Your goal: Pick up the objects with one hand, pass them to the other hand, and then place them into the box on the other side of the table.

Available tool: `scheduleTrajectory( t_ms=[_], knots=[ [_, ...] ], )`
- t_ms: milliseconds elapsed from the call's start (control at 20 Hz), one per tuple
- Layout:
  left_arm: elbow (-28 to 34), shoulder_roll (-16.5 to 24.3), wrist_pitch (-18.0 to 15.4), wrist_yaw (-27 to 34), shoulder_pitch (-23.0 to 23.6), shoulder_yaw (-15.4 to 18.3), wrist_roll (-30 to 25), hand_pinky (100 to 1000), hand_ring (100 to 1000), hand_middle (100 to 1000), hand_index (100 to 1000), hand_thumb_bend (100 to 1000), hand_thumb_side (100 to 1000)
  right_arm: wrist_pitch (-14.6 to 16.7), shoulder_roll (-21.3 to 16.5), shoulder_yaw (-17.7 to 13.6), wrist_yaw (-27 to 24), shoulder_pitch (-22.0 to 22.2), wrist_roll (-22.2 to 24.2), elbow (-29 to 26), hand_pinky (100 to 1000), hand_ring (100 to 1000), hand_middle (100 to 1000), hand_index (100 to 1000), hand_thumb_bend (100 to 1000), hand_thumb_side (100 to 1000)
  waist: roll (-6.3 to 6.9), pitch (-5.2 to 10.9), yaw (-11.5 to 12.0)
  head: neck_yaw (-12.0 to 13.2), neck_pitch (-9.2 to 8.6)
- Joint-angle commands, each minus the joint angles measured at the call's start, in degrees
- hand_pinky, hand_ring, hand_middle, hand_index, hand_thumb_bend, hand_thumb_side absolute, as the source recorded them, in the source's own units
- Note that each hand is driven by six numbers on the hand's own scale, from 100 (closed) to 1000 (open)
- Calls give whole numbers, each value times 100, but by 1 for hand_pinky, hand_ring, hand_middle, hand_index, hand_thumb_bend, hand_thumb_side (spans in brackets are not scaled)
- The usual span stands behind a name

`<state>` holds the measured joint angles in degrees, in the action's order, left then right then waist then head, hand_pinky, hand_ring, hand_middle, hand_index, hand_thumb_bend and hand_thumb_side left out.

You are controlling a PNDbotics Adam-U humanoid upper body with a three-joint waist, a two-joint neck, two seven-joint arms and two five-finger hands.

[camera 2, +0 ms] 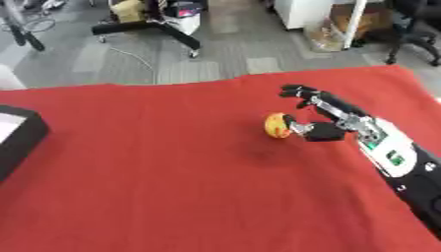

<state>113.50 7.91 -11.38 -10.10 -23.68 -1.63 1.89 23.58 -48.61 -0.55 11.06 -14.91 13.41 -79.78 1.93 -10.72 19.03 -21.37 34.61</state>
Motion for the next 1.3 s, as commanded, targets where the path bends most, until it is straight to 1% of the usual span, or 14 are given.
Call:
scheduleTrajectory(
  t_ms=[50, 450, 700, 800, 850, 950, 1000, 1050, 1100, 1200, 1300],
  knots=[
    [109, 7, -31, 38, -89, 2, -3, 524, 504, 528, 745, 424, 634, 3, -80, 6, 106, -103, 145, 16, 809, 973, 976, 913, 100, 601, 12, -6, 5, -15, -76],
    [109, 4, -64, 40, -83, 4, -5, 525, 504, 528, 746, 424, 634, -14, 57, 82, 492, -102, 336, 237, 814, 966, 960, 888, 100, 600, 7, -9, -3, -7, -92],
    [109, 2, -92, 18, -73, 4, -4, 526, 504, 529, 746, 423, 634, 15, 110, 102, 696, -94, 334, 345, 812, 955, 933, 870, 100, 566, 11, -17, -18, -13, -94],
    [109, -1, -98, 10, -70, 2, -5, 526, 504, 529, 746, 422, 634, 24, 117, 105, 750, -94, 307, 376, 808, 941, 898, 850, 100, 517, 14, -18, -22, -18, -93],
    [109, -1, -102, 7, -70, 1, -4, 526, 504, 529, 746, 422, 634, 28, 118, 105, 786, -94, 288, 386, 803, 924, 861, 833, 100, 453, 16, -19, -24, -21, -93],
    [109, 0, -109, 0, -66, 3, -2, 526, 504, 529, 747, 421, 634, 43, 129, 101, 869, -94, 221, 396, 787, 883, 782, 754, 100, 293, 19, -19, -25, -26, -93],
    [109, 0, -114, -9, -64, 4, -2, 526, 504, 529, 747, 421, 634, 54, 137, 97, 899, -92, 168, 397, 780, 872, 763, 727, 100, 246, 20, -19, -25, -28, -93],
    [109, -1, -118, -17, -62, 3, -2, 526, 504, 529, 747, 421, 634, 59, 144, 87, 920, -92, 104, 398, 770, 855, 725, 680, 100, 177, 19, -19, -27, -27, -94],
    [109, -3, -120, -22, -60, 0, -3, 522, 503, 528, 747, 420, 635, 60, 149, 81, 940, -91, 35, 398, 748, 821, 637, 596, 100, 100, 19, -19, -27, -28, -94],
    [109, -3, -121, -22, -56, -3, -3, 518, 503, 528, 748, 419, 635, 29, 161, -18, 903, -111, -119, 374, 710, 776, 532, 478, 100, 100, 19, -17, -36, -26, -88],
    [109, -1, -121, -19, -52, -2, 1, 516, 503, 528, 748, 418, 635, -34, 158, -138, 788, -130, -275, 320, 683, 750, 472, 408, 100, 100, 19, -15, -42, -22, -86]
  ],
)
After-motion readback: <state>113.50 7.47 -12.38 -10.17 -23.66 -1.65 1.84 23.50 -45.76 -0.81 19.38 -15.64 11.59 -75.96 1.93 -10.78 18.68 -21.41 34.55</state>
